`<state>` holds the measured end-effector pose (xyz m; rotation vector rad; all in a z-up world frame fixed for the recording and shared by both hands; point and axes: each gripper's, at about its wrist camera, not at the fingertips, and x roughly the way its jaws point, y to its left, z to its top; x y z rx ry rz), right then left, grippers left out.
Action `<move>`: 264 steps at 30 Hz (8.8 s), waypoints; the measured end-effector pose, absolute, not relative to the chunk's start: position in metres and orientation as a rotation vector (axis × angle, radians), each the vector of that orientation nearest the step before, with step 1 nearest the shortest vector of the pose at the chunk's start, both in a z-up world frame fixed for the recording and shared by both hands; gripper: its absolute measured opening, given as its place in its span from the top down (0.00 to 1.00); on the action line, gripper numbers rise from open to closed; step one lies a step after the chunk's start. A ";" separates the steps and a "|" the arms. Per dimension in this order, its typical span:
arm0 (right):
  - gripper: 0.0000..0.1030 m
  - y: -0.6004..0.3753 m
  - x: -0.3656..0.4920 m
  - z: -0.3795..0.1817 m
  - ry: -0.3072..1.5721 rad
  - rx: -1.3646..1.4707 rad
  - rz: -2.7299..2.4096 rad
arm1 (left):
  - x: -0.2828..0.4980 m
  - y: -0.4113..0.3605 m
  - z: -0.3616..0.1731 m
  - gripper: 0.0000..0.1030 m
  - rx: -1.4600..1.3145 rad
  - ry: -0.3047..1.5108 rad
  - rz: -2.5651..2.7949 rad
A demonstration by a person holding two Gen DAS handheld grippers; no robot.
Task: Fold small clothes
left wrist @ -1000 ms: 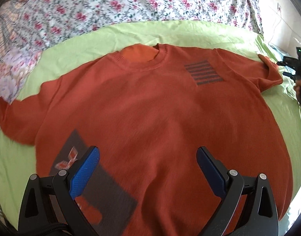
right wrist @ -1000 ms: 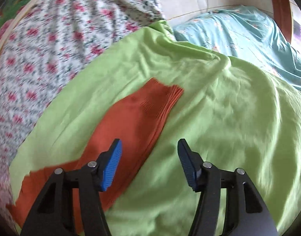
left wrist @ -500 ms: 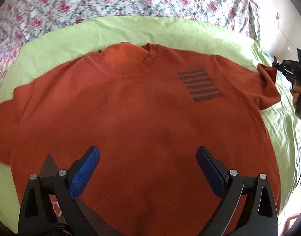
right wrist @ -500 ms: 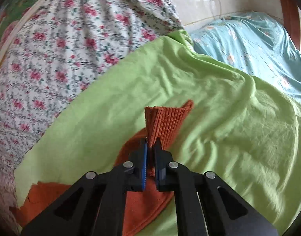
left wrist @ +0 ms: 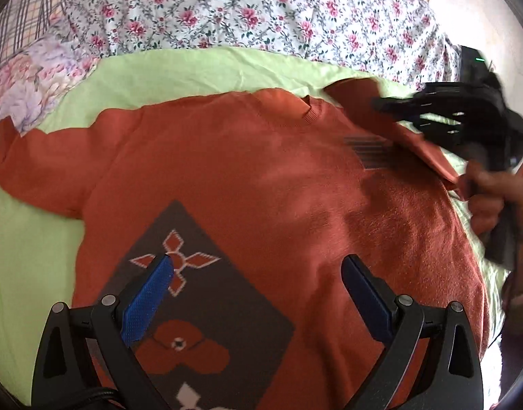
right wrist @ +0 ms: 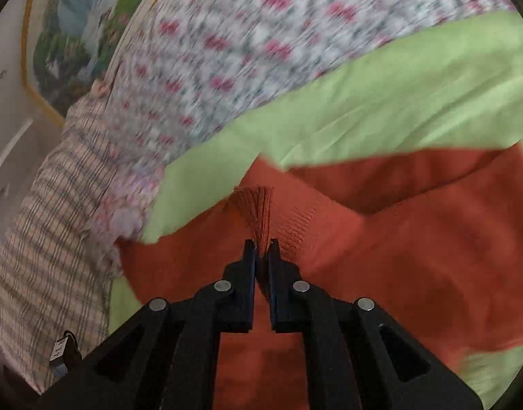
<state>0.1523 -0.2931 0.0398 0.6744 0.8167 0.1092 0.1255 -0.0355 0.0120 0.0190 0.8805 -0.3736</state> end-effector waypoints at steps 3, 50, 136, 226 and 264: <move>0.93 -0.243 0.176 0.014 0.881 0.693 0.214 | 0.128 -0.024 0.012 0.04 -0.002 0.873 -0.370; 0.48 -0.370 0.122 -0.008 0.964 0.533 -0.261 | 0.280 0.039 -0.030 0.98 -0.188 0.880 -0.296; 0.51 -0.271 0.035 -0.001 0.948 0.623 -0.049 | 0.243 -0.082 -0.007 0.97 -0.116 0.774 -0.500; 0.76 -0.311 0.101 -0.024 0.880 0.582 -0.184 | 0.365 0.073 -0.052 0.38 -0.333 1.096 -0.409; 0.54 -0.275 0.014 0.030 0.890 0.419 -0.151 | 0.158 0.111 -0.040 0.74 -0.270 0.956 -0.251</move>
